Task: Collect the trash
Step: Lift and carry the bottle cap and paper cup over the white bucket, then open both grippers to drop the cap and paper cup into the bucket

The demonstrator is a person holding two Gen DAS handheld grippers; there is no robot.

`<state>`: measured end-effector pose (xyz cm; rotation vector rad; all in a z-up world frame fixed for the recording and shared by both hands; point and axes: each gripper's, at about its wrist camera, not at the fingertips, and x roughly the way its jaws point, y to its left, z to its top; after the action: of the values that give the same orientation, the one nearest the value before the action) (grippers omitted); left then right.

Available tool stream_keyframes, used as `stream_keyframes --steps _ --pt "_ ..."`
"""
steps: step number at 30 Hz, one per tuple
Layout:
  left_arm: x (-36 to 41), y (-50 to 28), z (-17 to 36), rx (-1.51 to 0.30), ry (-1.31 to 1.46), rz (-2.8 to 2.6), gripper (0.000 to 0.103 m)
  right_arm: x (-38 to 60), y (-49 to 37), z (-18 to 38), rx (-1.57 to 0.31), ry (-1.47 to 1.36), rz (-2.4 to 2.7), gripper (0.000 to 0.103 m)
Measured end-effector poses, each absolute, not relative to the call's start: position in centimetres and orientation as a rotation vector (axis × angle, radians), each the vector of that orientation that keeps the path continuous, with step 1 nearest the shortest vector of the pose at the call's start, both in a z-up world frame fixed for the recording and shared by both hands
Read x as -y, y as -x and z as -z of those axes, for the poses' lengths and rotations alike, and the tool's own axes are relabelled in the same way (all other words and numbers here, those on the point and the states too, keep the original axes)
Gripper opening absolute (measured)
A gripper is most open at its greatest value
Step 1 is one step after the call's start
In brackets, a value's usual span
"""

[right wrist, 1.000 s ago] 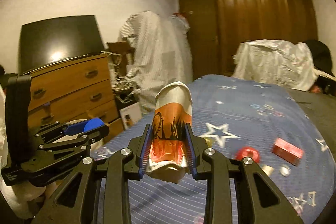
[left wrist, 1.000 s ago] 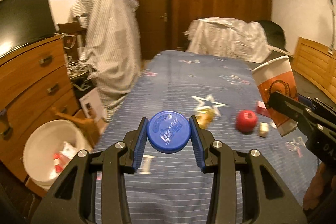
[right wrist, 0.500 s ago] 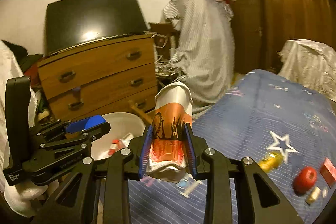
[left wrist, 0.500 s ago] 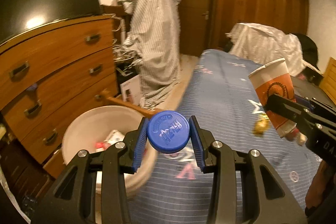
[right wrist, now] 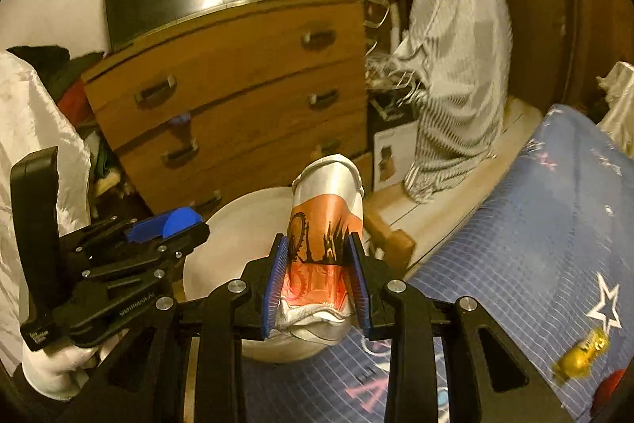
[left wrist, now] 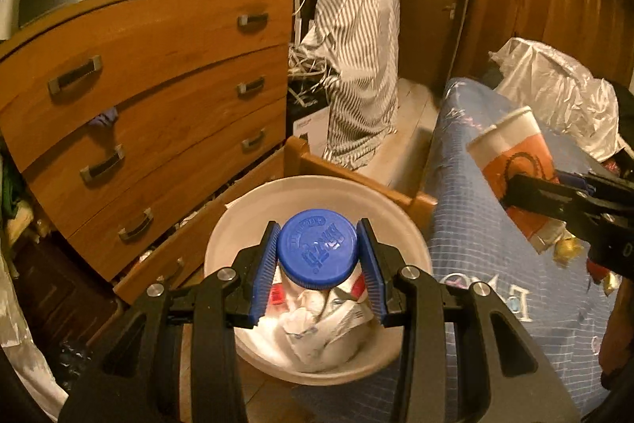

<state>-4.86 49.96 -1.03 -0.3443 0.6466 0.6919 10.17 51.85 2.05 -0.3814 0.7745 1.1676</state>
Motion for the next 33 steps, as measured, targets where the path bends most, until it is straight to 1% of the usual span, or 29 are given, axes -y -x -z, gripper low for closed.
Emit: stream_keyframes --steps 7,11,19,33 --pt "-52.8 3.9 3.0 -0.714 0.392 -0.658 0.038 -58.3 -11.2 1.9 -0.935 0.497 -1.192 0.033" --pt "-54.0 3.6 4.1 -0.74 0.403 -0.656 0.038 -59.4 -11.7 3.9 -0.982 0.517 -1.191 0.033" --pt "-55.1 3.0 5.4 -0.766 0.411 -0.654 0.038 -60.4 -12.5 5.7 -0.995 0.54 -1.182 0.033" --pt "-55.8 2.7 6.3 -0.776 0.416 -0.658 0.038 -60.6 -13.2 5.9 -0.993 0.543 -1.183 0.034"
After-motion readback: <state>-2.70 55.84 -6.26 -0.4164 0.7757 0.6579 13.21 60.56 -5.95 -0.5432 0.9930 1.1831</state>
